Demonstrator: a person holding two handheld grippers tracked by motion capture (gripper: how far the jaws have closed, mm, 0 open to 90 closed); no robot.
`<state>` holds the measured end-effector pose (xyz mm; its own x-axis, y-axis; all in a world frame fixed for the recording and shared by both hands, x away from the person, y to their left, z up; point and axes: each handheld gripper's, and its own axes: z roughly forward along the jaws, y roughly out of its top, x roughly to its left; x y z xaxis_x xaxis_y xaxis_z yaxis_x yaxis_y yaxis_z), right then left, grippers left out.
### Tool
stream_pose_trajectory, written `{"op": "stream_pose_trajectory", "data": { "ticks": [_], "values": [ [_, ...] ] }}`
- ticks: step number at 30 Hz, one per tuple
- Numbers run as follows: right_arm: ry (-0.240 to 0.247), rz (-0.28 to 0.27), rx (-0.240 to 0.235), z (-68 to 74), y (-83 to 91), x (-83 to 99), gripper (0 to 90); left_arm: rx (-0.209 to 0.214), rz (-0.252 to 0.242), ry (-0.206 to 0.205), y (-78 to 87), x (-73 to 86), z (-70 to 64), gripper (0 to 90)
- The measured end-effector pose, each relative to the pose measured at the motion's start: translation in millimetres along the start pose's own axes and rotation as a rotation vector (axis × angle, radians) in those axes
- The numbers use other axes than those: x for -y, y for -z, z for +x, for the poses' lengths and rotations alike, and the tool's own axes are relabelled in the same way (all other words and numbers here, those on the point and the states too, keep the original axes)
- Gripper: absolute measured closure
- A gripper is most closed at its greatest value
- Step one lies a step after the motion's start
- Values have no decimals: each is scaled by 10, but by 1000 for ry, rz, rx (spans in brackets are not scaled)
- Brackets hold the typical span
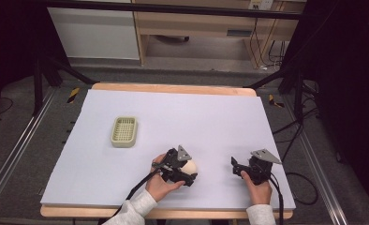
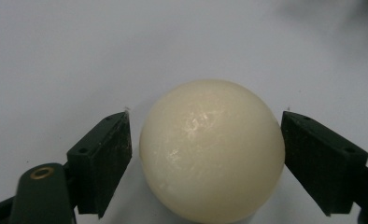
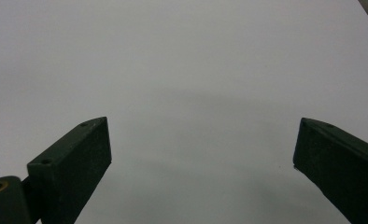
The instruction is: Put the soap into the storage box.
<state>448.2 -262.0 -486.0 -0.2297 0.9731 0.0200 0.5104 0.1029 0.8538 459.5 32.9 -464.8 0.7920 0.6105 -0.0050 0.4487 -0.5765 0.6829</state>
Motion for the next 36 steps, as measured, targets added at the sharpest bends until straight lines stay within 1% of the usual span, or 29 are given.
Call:
{"op": "stream_pose_trajectory", "data": {
  "ticks": [8,10,22,26,28,32,33,34,36],
  "values": [
    [0,0,0,1,0,0,47,3,8,3,-39,7,-14,217],
    [0,-1,0,1,0,0,47,5,15,-4,-45,8,-18,231],
    [6,1,1,5,0,-1,48,3,14,7,-51,10,-21,237],
    [7,2,1,5,-1,-1,48,2,12,6,-51,10,-23,239],
    [6,1,1,6,-1,-1,48,-4,15,-2,-48,11,-26,239],
    [6,1,1,5,0,-1,48,2,17,2,-42,11,-19,239],
    [6,2,0,5,0,-1,48,1,13,9,-43,12,-20,240],
    [6,2,-1,4,-1,-1,48,0,19,3,-37,12,-15,240],
    [5,2,-1,4,-1,-1,48,1,20,3,-29,15,-16,240]
  ]
}}
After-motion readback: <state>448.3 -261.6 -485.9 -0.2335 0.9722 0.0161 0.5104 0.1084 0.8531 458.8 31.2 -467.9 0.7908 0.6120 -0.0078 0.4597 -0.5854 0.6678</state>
